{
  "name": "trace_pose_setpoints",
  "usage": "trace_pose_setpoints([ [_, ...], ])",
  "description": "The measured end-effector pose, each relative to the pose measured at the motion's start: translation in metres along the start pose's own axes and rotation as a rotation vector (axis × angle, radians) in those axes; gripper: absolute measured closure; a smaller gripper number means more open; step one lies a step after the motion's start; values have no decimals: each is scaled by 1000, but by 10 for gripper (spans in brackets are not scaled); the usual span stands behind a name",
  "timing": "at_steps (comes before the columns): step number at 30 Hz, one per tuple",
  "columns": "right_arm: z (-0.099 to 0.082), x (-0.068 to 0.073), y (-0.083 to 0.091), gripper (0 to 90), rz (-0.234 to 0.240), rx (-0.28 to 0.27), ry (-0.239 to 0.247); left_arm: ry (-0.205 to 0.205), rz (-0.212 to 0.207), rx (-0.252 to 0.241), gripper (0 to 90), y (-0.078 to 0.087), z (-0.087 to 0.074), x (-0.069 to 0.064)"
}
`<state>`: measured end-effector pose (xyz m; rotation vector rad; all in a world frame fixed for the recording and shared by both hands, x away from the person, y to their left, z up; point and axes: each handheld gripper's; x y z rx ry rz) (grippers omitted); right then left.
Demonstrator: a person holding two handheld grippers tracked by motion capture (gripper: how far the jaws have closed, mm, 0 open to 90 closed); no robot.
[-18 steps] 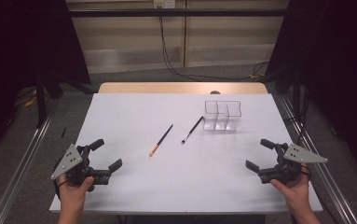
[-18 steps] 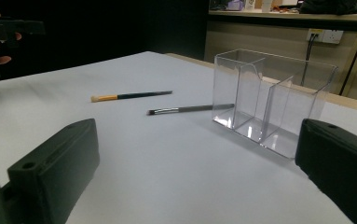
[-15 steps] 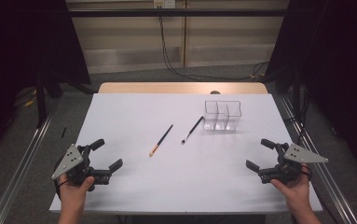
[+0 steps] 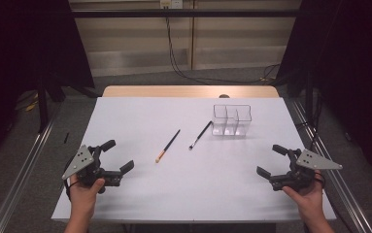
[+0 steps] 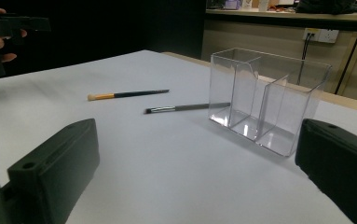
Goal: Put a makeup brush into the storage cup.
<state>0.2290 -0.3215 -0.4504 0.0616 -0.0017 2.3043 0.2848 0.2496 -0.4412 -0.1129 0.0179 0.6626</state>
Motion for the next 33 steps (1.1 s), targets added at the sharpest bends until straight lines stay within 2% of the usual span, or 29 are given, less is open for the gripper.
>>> trace_pose_setpoints([
  [5,0,0,1,0,-2,-1,3,8,-10,4,0,-11,0,0],
  [9,-1,-1,1,0,-2,-5,-7,-4,-16,9,0,-18,1,-1],
  [14,1,0,0,0,6,-4,8,-7,-23,9,0,-31,2,-3],
  [25,2,-1,0,0,9,-10,8,-7,-20,-30,0,-66,5,1],
  [33,2,0,-2,0,23,-6,17,0,-22,-27,0,-85,0,0],
])
Point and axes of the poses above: each handheld gripper's, and its own axes: y roughly backward along the jaws, z roughly out of its top, x roughly to its left, and after that the axes turned 11 degrees about -x, right-handed
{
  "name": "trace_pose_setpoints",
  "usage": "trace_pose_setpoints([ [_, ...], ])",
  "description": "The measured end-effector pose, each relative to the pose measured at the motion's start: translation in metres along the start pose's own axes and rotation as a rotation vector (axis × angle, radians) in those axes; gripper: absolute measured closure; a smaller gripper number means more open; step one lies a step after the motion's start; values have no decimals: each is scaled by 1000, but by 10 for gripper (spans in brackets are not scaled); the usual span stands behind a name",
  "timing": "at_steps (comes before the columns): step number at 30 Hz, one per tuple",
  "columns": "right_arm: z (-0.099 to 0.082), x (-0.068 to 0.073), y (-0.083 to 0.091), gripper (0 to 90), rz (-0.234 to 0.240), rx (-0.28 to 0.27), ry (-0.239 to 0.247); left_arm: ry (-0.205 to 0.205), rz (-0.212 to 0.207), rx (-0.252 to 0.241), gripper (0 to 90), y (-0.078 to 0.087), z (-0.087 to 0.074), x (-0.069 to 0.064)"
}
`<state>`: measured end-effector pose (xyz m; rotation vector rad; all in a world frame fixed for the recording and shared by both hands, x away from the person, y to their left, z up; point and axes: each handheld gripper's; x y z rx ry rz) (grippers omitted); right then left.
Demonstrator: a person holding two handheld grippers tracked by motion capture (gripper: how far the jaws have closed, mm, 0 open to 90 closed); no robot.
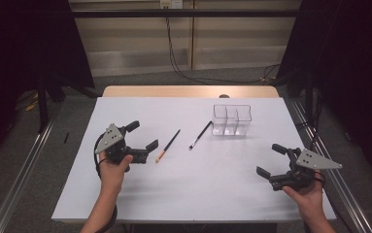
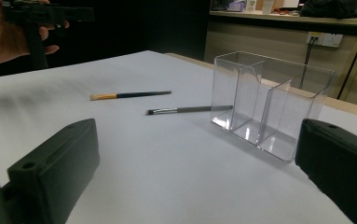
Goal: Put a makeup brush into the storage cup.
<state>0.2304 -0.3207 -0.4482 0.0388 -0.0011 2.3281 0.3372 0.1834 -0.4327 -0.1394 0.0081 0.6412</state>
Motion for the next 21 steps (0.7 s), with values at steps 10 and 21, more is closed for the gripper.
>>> trace_pose_setpoints([
  [10,1,1,0,0,2,-6,5,11,5,0,0,-20,-7,4],
  [21,0,2,1,0,6,-2,9,30,5,-8,0,-41,-14,5],
])
Point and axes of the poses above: each handheld gripper's, and its own axes: y roughly backward along the jaws, z roughly out of its top, x roughly to its left, and after that the axes turned 11 degrees about -x, right-handed
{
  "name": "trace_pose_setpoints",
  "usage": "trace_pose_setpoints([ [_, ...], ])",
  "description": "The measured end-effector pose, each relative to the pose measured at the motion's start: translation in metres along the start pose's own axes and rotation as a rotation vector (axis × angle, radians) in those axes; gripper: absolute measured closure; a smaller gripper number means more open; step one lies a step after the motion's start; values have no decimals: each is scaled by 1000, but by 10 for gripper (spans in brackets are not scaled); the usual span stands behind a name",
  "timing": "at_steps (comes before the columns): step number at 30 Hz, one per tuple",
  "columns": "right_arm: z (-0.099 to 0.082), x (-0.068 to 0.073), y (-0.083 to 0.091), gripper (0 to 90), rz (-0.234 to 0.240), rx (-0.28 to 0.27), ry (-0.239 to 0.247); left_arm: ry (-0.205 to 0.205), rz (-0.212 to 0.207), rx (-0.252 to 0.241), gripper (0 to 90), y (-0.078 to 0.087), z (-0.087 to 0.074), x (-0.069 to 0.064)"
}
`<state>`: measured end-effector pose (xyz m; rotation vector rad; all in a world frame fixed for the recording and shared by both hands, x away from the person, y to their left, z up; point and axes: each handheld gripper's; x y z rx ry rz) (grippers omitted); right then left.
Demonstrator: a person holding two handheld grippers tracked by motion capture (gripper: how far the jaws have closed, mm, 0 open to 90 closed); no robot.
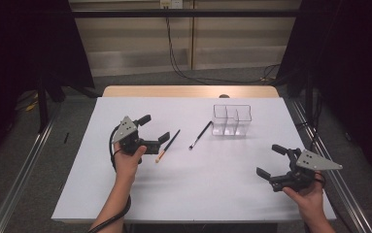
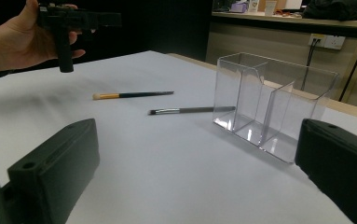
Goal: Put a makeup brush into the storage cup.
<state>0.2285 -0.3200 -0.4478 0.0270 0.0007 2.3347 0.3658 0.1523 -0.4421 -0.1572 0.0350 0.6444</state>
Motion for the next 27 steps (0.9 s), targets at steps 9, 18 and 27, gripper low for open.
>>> trace_pose_setpoints([
  [9,0,1,0,0,2,3,10,-2,2,20,0,-12,-4,2],
  [18,0,1,1,0,3,6,11,14,22,65,0,-17,-9,8],
  [27,0,1,2,0,0,10,11,22,65,267,0,-26,-10,12],
])
Point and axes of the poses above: each handheld gripper's, and its own axes: y roughly backward along the jaws, z roughly out of its top, x roughly to its left, and after that the axes turned 11 degrees about -x, right-handed
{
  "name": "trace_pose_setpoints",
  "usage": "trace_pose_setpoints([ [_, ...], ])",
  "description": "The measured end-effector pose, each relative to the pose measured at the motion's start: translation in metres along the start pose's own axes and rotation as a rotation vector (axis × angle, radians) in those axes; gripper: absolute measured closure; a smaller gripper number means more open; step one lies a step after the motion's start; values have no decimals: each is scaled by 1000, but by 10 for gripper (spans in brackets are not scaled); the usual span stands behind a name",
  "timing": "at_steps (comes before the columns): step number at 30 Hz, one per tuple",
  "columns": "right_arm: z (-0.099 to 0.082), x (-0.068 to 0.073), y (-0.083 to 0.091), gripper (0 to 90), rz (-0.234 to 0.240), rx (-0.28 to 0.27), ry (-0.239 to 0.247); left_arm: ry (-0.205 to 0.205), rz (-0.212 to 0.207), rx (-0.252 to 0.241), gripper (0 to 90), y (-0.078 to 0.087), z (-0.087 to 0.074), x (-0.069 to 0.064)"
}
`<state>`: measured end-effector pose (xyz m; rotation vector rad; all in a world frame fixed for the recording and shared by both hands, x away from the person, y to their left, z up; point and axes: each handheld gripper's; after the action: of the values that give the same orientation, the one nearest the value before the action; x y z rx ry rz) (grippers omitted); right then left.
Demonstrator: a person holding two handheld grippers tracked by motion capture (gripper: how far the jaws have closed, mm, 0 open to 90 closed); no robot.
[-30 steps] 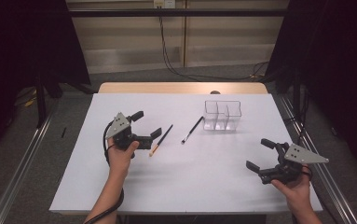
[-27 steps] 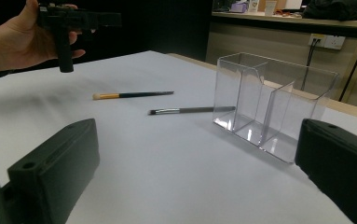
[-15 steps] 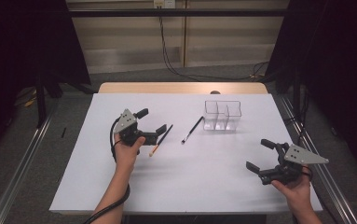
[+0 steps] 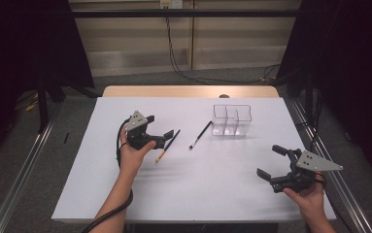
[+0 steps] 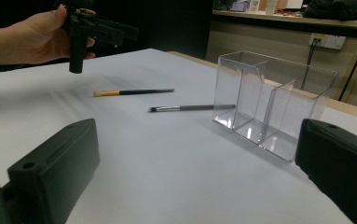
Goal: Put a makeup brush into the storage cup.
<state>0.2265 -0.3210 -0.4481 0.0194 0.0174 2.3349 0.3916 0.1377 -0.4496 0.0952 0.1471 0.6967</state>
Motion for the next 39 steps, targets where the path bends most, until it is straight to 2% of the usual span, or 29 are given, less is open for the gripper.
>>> trace_pose_setpoints([
  [3,0,0,0,0,0,-1,2,-14,8,65,0,-3,0,1],
  [5,0,1,0,0,-1,-2,2,-3,3,81,0,-4,0,1],
  [6,0,0,0,0,0,-1,3,-2,9,118,0,-5,1,2],
  [9,0,0,1,0,-1,1,3,4,3,174,0,-8,2,3],
  [10,0,0,1,0,-1,1,3,4,3,174,0,-8,2,3],
  [11,0,0,1,0,-2,2,2,13,8,227,0,-10,3,4],
  [13,0,0,1,0,0,3,3,29,12,286,0,-14,4,5],
  [14,0,0,1,0,0,4,2,29,12,286,0,-14,4,5],
  [15,0,0,1,0,0,4,2,32,11,334,0,-16,4,5],
  [16,0,0,1,0,-1,4,4,32,11,334,0,-16,4,5],
  [17,0,0,1,0,-1,4,4,22,8,367,0,-19,4,4],
  [18,0,0,1,0,-1,3,5,22,8,367,0,-19,4,4],
  [21,0,0,1,0,-1,3,3,18,-3,434,0,-23,4,4],
  [22,0,0,2,0,-1,4,3,20,-3,474,0,-25,4,4],
  [23,0,0,2,0,-1,3,3,20,-3,474,0,-25,4,4],
  [26,0,0,2,0,1,1,1,29,-5,518,0,-27,4,4],
  [28,0,0,2,0,0,1,2,40,2,565,0,-29,5,7],
  [31,-1,0,2,0,1,3,3,67,17,609,0,-32,6,10],
  [35,-1,1,1,0,4,4,2,74,24,671,1,-35,9,10],
  [36,-1,1,1,0,4,4,2,74,24,671,5,-35,9,10],
  [37,-1,0,2,0,3,4,4,65,22,700,12,-36,10,9],
  [39,-1,0,2,0,3,5,4,63,22,718,13,-37,10,8],
])
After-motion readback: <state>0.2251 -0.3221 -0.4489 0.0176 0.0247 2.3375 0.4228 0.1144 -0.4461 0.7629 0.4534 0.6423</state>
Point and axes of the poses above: each handheld gripper's, and its own axes: y roughly backward along the jaws, z roughly out of its top, x roughly to its left, and after that the axes turned 11 degrees about -x, right-handed
